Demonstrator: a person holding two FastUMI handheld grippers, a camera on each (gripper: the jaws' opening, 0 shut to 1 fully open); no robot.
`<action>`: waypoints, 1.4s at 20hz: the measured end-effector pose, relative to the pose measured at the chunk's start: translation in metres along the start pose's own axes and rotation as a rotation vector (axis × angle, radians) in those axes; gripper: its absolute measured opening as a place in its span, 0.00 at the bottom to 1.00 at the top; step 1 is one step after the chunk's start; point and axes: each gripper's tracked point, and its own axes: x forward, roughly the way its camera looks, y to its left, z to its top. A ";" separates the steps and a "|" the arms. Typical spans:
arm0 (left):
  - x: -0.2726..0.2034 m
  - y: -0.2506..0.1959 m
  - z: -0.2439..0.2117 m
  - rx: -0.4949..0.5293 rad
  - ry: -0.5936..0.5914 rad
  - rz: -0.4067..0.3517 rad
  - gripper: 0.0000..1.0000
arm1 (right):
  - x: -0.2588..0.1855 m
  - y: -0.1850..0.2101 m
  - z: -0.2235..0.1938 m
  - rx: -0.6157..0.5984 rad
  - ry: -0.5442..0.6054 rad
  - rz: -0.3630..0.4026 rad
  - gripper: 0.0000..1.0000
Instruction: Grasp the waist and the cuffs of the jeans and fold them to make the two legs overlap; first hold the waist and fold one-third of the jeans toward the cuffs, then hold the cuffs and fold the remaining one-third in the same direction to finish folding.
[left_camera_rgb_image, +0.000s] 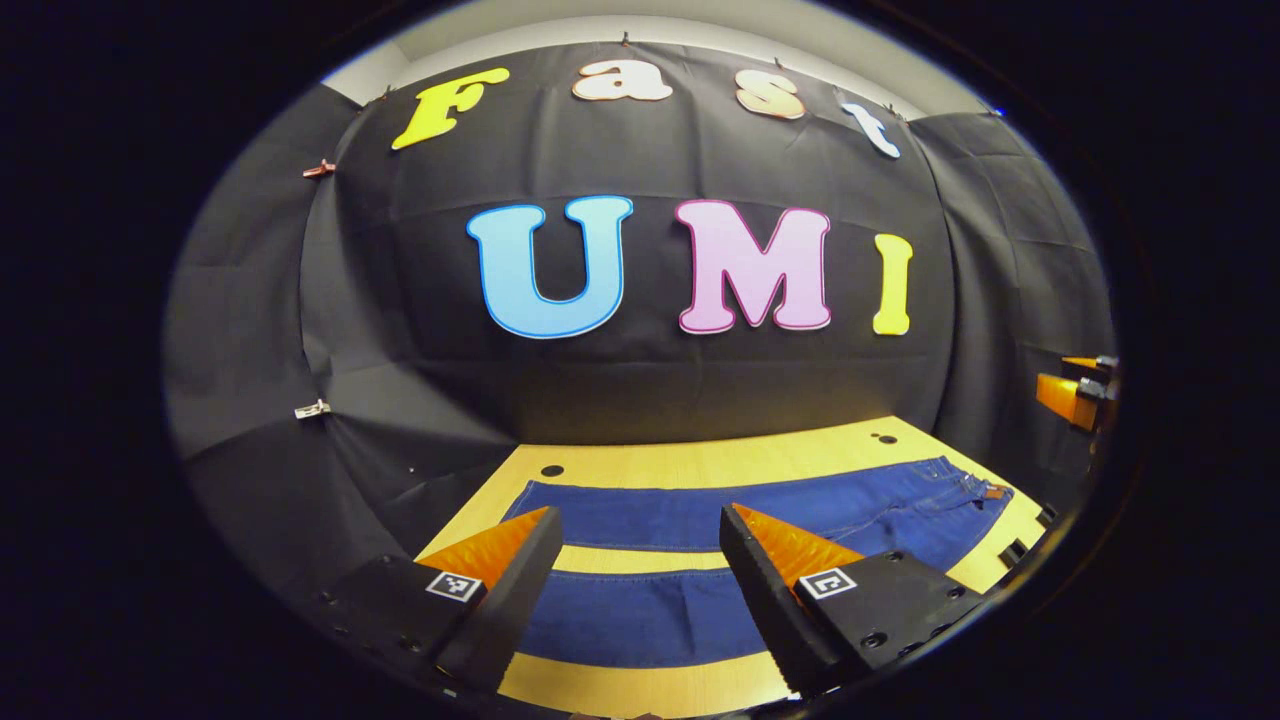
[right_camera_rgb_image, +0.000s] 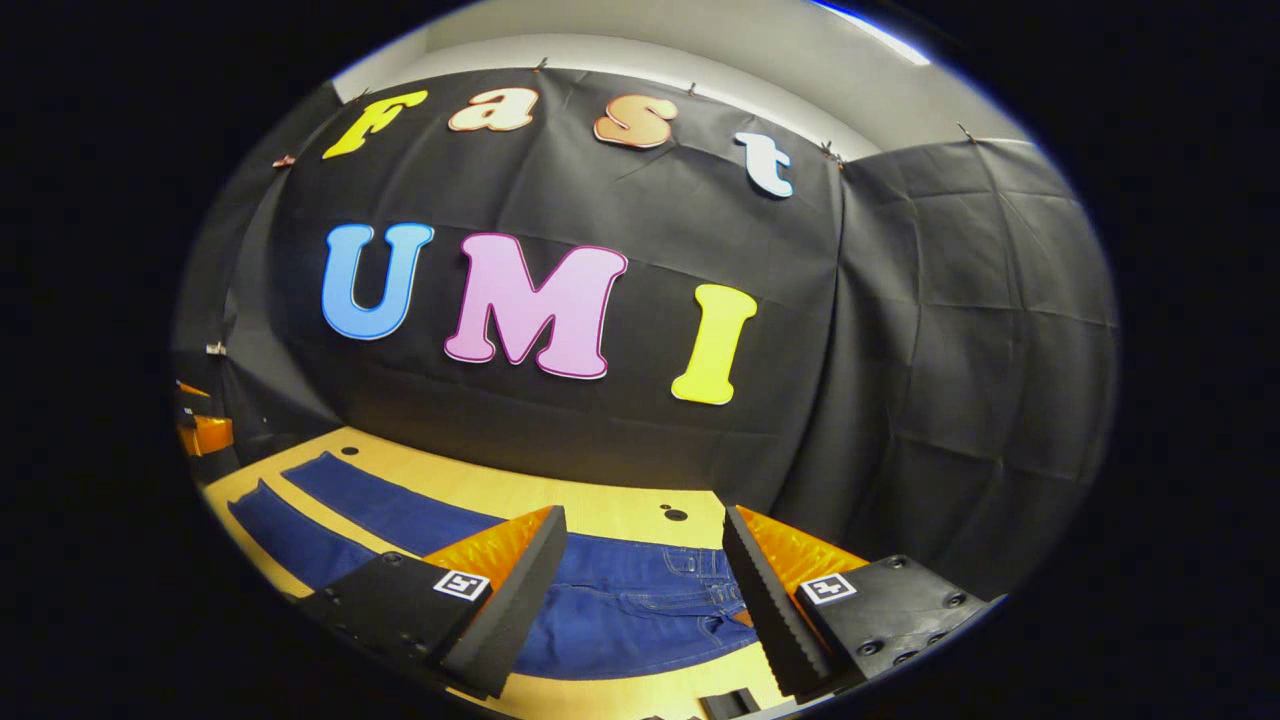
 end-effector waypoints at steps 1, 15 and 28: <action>0.001 0.001 -0.004 0.001 0.005 -0.001 0.99 | 0.003 -0.001 0.000 -0.009 -0.002 0.000 0.96; 0.043 0.138 -0.106 0.277 0.251 0.106 0.98 | 0.061 -0.024 -0.045 -0.451 0.005 0.113 0.96; 0.055 0.230 -0.264 1.019 0.689 -0.248 0.98 | 0.105 -0.099 -0.156 -0.536 0.330 0.082 0.97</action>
